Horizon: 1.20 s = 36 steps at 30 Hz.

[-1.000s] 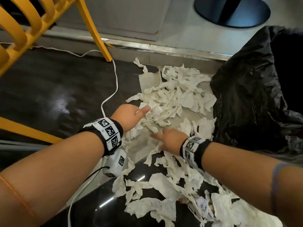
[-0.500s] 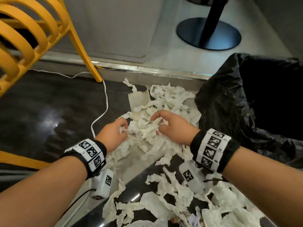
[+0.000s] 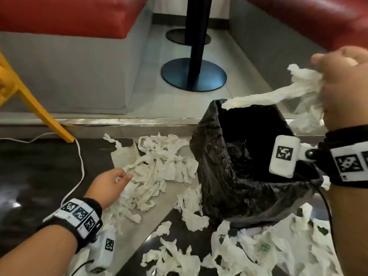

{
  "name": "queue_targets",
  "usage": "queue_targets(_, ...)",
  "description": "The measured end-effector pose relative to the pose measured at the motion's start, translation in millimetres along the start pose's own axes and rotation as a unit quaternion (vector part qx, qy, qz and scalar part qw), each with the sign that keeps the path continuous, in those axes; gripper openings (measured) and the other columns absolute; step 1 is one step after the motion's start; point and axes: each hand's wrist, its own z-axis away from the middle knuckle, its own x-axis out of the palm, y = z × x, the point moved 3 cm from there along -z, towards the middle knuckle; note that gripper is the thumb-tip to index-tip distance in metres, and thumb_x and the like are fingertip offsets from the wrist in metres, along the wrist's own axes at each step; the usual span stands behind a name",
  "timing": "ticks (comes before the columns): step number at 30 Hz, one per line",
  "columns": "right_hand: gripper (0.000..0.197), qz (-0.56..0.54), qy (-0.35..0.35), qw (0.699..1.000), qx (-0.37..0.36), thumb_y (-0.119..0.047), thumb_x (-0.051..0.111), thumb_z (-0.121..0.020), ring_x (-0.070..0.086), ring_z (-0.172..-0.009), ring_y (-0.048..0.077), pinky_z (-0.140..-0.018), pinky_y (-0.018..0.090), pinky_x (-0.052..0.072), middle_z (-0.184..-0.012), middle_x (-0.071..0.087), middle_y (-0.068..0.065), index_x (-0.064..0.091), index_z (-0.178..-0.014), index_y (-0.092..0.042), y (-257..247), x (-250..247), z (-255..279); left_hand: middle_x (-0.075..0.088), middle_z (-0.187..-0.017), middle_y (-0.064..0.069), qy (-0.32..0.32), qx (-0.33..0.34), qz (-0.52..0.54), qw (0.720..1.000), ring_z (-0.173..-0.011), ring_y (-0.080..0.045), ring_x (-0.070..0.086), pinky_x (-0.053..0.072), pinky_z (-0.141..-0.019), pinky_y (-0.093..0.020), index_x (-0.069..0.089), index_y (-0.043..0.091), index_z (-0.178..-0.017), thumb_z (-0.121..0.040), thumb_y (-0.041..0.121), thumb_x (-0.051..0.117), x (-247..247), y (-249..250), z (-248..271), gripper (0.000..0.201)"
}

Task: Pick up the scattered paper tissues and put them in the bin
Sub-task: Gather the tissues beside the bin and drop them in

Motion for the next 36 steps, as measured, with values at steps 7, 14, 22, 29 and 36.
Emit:
queue_targets(7,0.047,0.265,-0.305,0.896,0.183,-0.059,0.055,-0.082,0.054,-0.096,0.022,-0.085,0.036,0.046,-0.098,0.054,-0.003,0.057,-0.114,-0.025,113.5,39.6,25.7,0.057,-0.083,0.005,0.013,0.065,0.018,0.998,-0.068,-0.01,0.053,0.04,-0.058,-0.029,0.056,0.021,-0.084,-0.091,0.039,0.05,-16.5,73.3,-20.8,0.02)
queue_targets(14,0.06,0.183,-0.229,0.938,0.185,-0.066,0.058,-0.07,0.059,-0.109,0.02,-0.098,0.046,0.047,-0.118,0.062,-0.001,0.058,-0.12,-0.032,108.5,3.3,15.9,0.041,-0.087,-0.008,-0.142,0.107,0.396,0.901,-0.056,-0.018,0.046,0.033,-0.05,-0.033,0.046,0.031,-0.087,-0.069,0.017,0.041,-24.6,199.4,-36.6,0.024)
queue_targets(22,0.022,0.101,-0.087,0.982,0.134,-0.043,0.063,-0.072,0.064,-0.092,0.019,-0.084,0.053,0.055,-0.101,0.069,-0.002,0.065,-0.092,-0.032,81.0,-39.8,21.2,0.032,-0.141,-0.01,-0.269,0.27,0.22,0.898,-0.126,-0.022,0.039,0.032,-0.106,-0.028,0.023,0.02,-0.142,-0.084,0.049,0.05,67.3,330.9,-9.0,0.07)
queue_targets(29,0.003,0.104,-0.123,0.986,0.045,-0.034,0.064,-0.076,0.063,-0.082,0.008,-0.084,0.032,0.054,-0.082,0.065,-0.012,0.065,-0.077,-0.037,50.7,-16.2,57.7,0.042,-0.135,0.001,-0.159,0.358,-0.04,0.919,-0.12,-0.018,0.049,0.038,-0.096,-0.026,0.049,0.024,-0.128,-0.092,0.037,0.049,47.3,265.1,-0.6,0.038)
queue_targets(36,0.009,0.155,-0.512,0.83,-0.16,-0.023,0.065,-0.084,0.053,-0.066,-0.002,-0.065,0.007,0.039,-0.075,0.058,-0.02,0.07,-0.09,-0.029,25.5,126.9,189.6,0.06,-0.104,0.003,-0.239,0.286,-0.331,0.867,-0.092,-0.019,0.059,0.048,-0.081,-0.034,0.061,0.027,-0.105,-0.088,0.03,0.053,10.4,15.7,35.5,0.019)
